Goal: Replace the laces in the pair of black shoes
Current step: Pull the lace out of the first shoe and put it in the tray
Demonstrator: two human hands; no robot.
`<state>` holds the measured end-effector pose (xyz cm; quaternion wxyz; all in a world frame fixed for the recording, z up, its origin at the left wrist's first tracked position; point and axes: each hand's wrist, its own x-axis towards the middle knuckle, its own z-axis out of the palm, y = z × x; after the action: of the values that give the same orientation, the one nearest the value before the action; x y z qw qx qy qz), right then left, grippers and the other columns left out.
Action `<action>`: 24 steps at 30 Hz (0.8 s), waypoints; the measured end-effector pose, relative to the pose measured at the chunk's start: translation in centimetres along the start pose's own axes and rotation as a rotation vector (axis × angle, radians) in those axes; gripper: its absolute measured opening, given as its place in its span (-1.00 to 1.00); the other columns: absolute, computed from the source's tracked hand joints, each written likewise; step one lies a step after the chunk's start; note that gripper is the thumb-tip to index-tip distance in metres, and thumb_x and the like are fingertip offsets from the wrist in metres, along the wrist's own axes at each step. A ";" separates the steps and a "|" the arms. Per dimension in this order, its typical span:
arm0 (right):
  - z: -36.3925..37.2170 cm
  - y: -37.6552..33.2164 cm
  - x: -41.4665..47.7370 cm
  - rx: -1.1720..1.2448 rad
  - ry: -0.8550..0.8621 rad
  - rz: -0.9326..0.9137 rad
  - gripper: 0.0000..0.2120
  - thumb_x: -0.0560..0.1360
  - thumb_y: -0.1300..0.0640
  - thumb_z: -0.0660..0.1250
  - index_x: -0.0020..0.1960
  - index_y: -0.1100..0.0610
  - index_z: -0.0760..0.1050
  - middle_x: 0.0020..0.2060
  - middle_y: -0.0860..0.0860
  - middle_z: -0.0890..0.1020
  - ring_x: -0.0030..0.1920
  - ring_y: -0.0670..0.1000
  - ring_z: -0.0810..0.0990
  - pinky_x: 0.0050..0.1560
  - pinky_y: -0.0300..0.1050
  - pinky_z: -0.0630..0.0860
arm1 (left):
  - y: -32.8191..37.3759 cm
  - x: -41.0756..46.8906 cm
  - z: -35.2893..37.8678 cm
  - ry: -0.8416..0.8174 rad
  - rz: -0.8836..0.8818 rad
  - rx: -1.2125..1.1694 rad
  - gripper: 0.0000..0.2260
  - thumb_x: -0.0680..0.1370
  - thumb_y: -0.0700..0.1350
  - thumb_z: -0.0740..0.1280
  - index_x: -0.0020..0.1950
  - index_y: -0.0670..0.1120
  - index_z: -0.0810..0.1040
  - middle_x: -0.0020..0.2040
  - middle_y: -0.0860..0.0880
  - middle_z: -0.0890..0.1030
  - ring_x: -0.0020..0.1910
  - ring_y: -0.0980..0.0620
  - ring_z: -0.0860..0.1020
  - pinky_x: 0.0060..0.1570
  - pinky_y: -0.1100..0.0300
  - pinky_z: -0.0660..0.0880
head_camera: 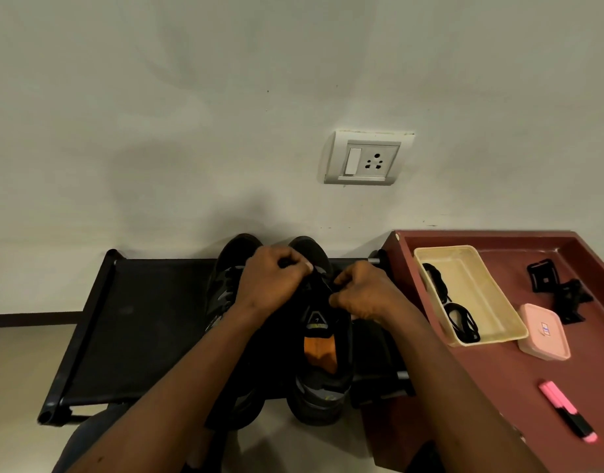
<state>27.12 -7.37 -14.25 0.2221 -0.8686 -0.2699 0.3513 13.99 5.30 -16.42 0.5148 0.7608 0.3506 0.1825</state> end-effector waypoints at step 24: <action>2.7 -1.4 0.2 -0.390 0.199 -0.165 -0.49 0.47 0.06 0.51 0.35 0.07 0.41 0.18 0.09 0.48 0.16 0.15 0.57 0.11 0.03 0.59 | -0.9 -1.2 0.0 -0.136 0.178 0.807 -0.30 0.48 0.34 0.26 0.55 0.06 0.31 0.44 -0.03 0.49 0.38 -0.10 0.49 0.43 -0.20 0.33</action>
<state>24.84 -5.69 -15.26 0.1038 -0.9005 -0.3794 0.1856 12.84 4.61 -17.09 0.1795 0.9391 0.2920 0.0236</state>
